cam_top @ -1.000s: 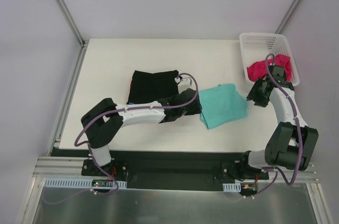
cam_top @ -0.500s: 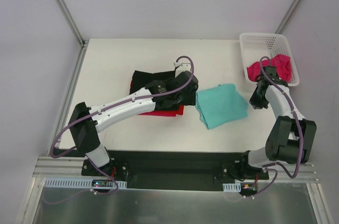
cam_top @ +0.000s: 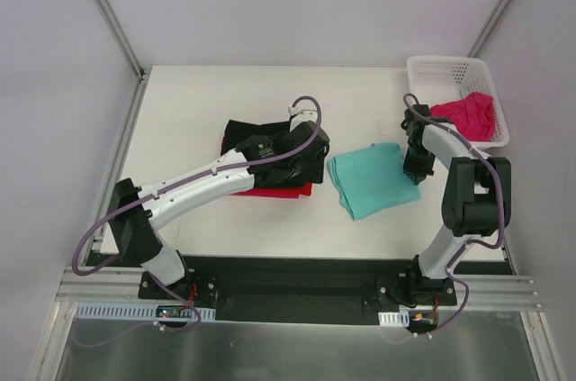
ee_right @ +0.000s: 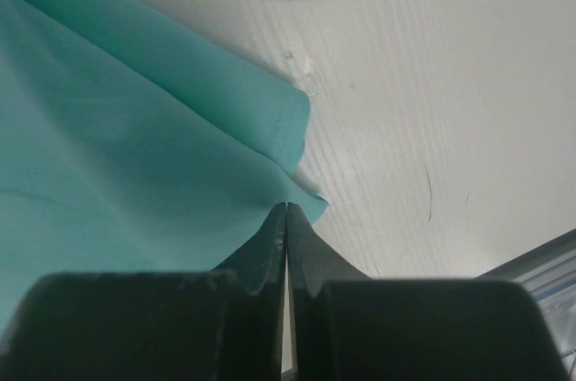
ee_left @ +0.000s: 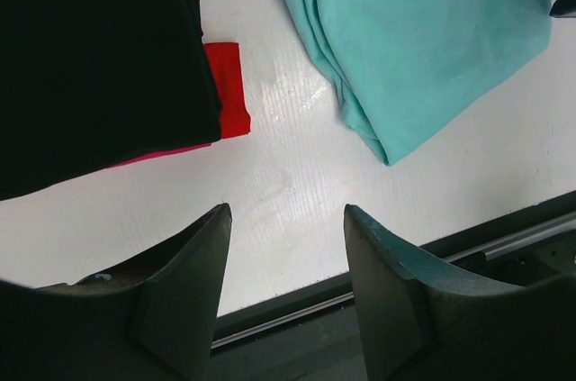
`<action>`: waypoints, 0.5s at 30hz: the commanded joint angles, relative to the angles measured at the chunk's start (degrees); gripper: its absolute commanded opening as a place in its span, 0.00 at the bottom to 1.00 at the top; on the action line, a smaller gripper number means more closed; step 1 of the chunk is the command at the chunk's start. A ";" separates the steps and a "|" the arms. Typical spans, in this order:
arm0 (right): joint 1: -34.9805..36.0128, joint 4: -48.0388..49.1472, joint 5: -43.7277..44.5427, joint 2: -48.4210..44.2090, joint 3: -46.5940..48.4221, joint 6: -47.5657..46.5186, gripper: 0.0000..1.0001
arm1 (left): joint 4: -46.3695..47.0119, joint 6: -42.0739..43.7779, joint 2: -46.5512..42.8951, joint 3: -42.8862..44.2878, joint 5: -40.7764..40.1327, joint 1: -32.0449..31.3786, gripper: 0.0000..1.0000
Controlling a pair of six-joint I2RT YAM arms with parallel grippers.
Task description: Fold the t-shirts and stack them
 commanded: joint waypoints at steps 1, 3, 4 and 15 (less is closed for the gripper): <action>2.10 -3.93 1.96 2.09 2.43 -0.58 0.01 | -1.17 0.60 -2.03 1.07 0.29 0.49 0.53; 3.16 -3.84 1.44 2.53 2.17 -1.45 0.01 | -1.17 0.52 -2.21 1.07 0.21 0.58 0.53; 3.60 -4.11 0.74 2.71 1.99 -1.72 0.01 | -1.17 0.52 -2.30 0.90 0.21 0.49 0.53; 15.81 -8.33 -10.60 0.95 -1.08 -1.29 0.01 | -1.17 0.25 -2.38 0.37 1.00 0.84 0.53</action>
